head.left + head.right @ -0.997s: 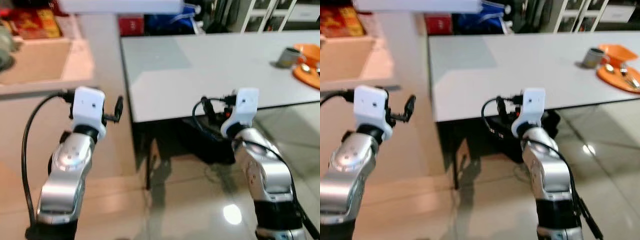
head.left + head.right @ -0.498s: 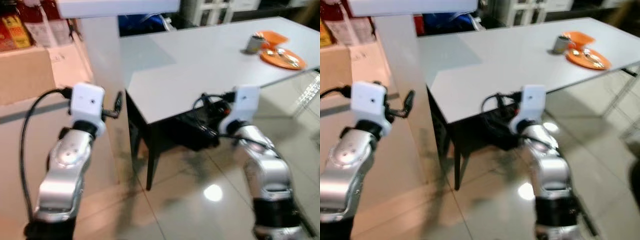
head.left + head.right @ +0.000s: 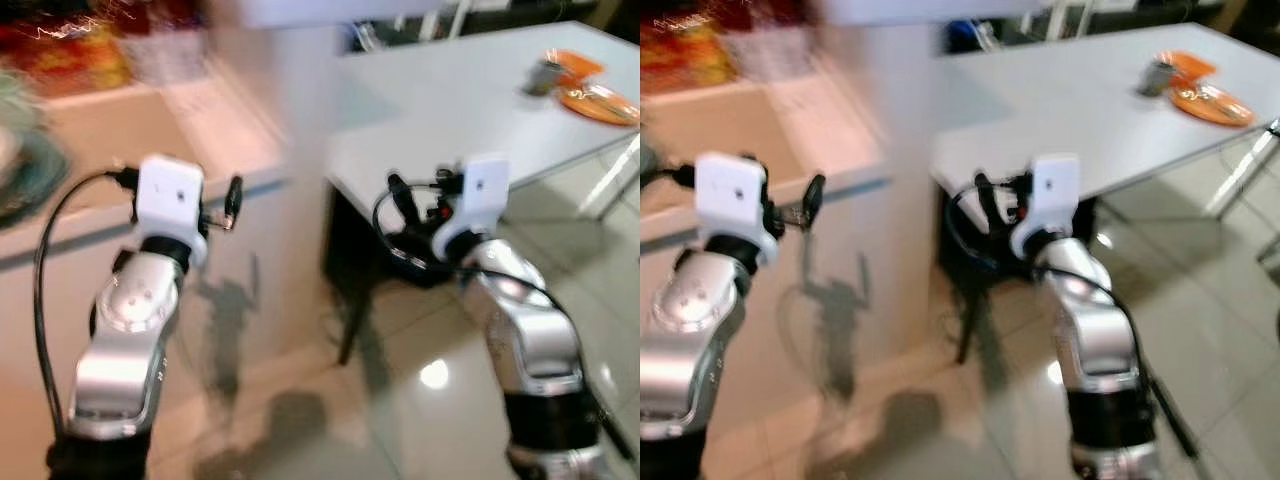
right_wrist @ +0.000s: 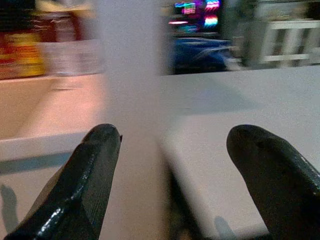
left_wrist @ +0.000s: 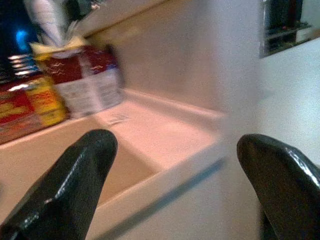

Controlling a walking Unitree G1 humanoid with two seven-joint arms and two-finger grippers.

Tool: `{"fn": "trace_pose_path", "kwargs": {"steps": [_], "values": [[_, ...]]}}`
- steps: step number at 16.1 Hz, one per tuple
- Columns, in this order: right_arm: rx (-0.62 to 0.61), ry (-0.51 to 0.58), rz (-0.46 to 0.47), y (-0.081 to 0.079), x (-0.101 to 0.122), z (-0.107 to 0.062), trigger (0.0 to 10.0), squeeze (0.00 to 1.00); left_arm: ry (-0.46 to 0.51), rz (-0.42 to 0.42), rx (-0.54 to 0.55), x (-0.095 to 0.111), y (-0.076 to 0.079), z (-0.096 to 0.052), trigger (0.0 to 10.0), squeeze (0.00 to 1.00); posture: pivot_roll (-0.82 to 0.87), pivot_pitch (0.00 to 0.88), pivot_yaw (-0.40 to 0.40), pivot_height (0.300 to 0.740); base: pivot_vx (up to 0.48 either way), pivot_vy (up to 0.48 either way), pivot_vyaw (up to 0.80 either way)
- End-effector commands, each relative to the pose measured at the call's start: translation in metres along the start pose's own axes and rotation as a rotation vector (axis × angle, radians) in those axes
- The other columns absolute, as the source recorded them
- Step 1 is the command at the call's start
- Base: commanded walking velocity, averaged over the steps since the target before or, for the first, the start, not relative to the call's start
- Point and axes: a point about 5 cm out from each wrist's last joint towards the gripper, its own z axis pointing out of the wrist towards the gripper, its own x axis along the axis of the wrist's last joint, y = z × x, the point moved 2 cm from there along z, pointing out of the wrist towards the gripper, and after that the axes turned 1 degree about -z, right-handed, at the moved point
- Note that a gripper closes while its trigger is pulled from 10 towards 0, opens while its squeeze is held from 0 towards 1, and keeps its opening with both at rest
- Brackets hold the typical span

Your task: Setting the table

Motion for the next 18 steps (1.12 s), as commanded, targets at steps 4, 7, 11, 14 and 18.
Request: {"fn": "trace_pose_path", "kwargs": {"steps": [4, 7, 11, 14, 18], "values": [[-0.018, 0.064, -0.023, 0.008, 0.016, 0.002, 10.0, 0.00, 0.060, 0.023, 0.002, 0.018, 0.000, 0.002, 10.0, 0.00, 0.03, 0.000, -0.053, 0.740, 0.000, 0.480, 0.80], [-0.030, 0.074, -0.022, 0.012, 0.018, 0.003, 10.0, 0.00, 0.085, 0.022, 0.006, 0.025, -0.001, 0.004, 10.0, 0.00, 0.03, 0.000, -0.054, 0.740, 0.000, 0.480, 0.80], [-0.072, 0.062, 0.039, 0.023, 0.017, 0.004, 10.0, 0.00, 0.063, -0.032, 0.001, 0.023, 0.003, 0.005, 10.0, 0.00, 0.03, 0.000, -0.054, 0.740, 0.000, 0.234, 0.40], [-0.093, 0.049, -0.002, 0.028, 0.017, 0.006, 10.0, 0.00, 0.033, -0.029, -0.006, 0.017, 0.003, 0.004, 10.0, 0.00, 0.03, 0.000, -0.055, 0.740, 0.092, 0.000, 0.00], [-0.135, 0.056, 0.044, 0.036, 0.018, 0.006, 10.0, 0.00, 0.034, -0.030, -0.024, 0.019, 0.004, 0.005, 10.0, 0.00, 0.03, 0.000, -0.050, 0.740, 0.405, 0.000, 0.00]]}}
